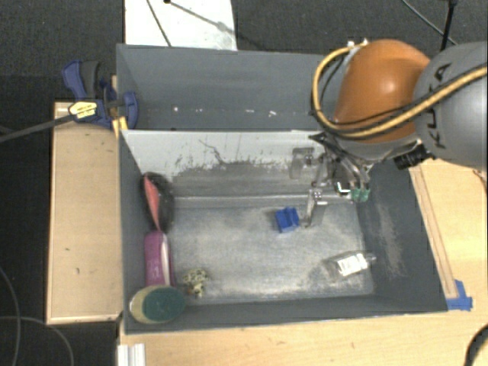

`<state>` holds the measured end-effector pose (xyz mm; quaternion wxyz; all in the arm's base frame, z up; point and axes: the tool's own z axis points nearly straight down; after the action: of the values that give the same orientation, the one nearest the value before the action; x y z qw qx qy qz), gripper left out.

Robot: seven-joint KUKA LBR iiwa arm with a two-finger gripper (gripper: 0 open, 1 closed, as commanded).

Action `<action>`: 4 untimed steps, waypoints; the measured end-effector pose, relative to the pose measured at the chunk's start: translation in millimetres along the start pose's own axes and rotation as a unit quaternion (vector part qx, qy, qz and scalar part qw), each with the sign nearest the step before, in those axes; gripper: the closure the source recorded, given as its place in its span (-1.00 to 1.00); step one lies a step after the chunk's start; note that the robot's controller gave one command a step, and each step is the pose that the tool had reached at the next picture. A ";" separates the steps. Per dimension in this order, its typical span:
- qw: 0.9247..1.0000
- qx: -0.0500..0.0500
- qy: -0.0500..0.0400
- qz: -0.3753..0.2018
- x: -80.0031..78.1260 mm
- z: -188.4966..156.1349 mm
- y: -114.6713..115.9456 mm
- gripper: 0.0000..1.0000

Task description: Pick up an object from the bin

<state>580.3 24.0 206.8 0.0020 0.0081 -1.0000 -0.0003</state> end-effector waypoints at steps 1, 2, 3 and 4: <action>0.999 0.000 0.001 -0.036 13.9 105.1 -27.7 -1.00; 1.000 0.000 -0.011 -0.009 -13.4 132.6 -21.3 -1.00; 1.000 0.000 -0.009 -0.008 -12.8 130.0 -21.8 1.00; 1.000 0.000 -0.007 0.005 27.2 -32.2 -19.4 1.00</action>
Offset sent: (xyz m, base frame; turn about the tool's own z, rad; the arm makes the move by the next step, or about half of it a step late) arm -0.0122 -0.0266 -0.1011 -0.0733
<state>553.5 4.2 239.0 -0.0050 0.0028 -1.0000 -0.0005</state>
